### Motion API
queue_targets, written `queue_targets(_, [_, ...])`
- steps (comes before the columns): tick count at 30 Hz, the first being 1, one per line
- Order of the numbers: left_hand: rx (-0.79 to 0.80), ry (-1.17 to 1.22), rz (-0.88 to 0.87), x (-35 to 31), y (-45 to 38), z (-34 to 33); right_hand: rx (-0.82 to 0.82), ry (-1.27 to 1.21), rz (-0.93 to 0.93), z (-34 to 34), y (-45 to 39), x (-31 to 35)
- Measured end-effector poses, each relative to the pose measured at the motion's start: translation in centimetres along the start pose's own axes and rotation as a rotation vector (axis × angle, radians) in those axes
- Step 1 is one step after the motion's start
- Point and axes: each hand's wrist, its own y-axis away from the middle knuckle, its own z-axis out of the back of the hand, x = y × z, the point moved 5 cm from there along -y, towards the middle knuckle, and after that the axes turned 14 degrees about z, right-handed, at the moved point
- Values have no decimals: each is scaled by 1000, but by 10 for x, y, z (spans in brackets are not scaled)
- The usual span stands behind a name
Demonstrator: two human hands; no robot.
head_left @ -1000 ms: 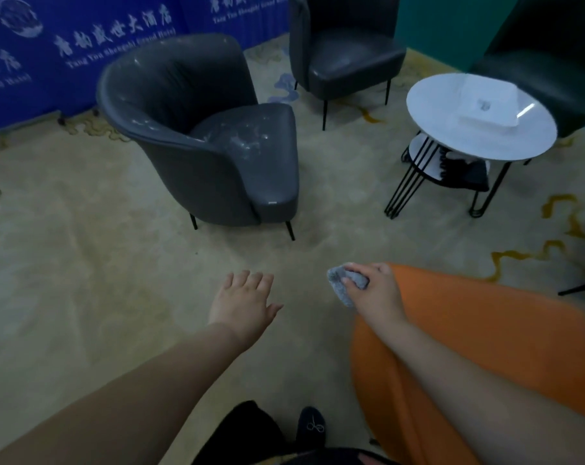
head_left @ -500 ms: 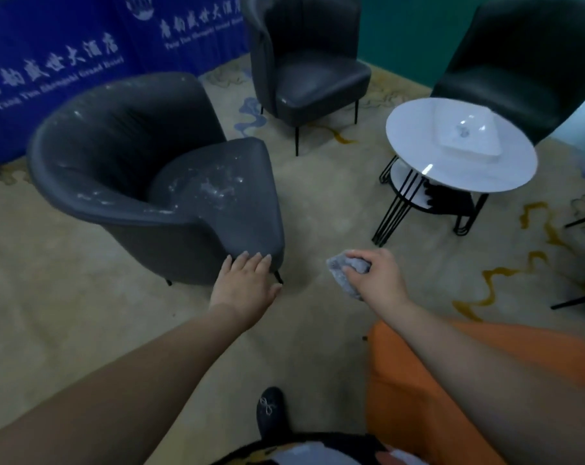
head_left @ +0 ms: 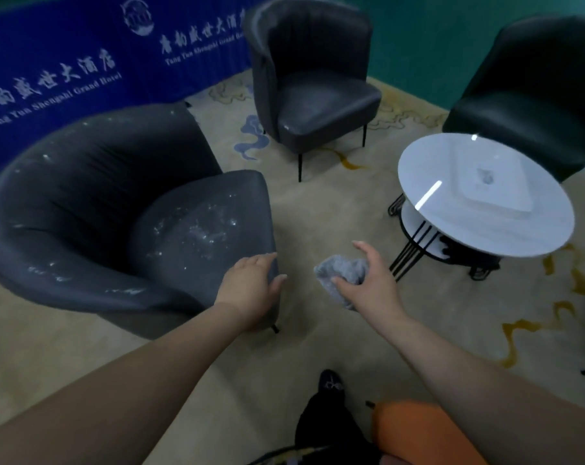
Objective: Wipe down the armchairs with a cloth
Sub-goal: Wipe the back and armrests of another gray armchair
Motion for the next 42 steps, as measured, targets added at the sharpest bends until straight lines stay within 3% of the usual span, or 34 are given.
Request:
queue_targets(3, [130, 369, 50, -33, -42, 11, 93, -33, 63, -4, -50, -2])
queue_targets(8, [248, 751, 148, -60, -87, 21, 186, -186, 141, -18, -119, 12])
queue_targets(12, [134, 981, 345, -35, -113, 26, 294, -261, 161, -47, -153, 17])
queue_targets(16, [140, 1146, 448, -4, -140, 34, 510, -175, 132, -84, -185, 6])
queue_targets(18, [79, 1116, 459, 11, -155, 43, 637, 52, 157, -99, -205, -2])
queue_targets(20, [17, 929, 412, 28, -171, 55, 675, 192, 161, -107, -226, -4])
queue_targets(24, [-4, 654, 297, 49, -198, 80, 613, -8, 314, -128, -268, 34])
queue_targets(29, [10, 655, 204, 67, -219, 102, 855, -123, 374, -185, -293, 67])
queue_targets(33, [-52, 680, 284, 87, -230, 112, 833, 66, 489, -214, -314, 73])
queue_targets(36, [20, 679, 408, 103, -237, 106, 823, 0, 470, -226, -331, 70])
queue_targets(40, [-73, 666, 543, 114, -249, 111, 1082, 36, 392, -244, -349, 61])
queue_targets(42, [-174, 728, 610, 115, -256, 114, 1121, 15, 329, -251, -364, 58])
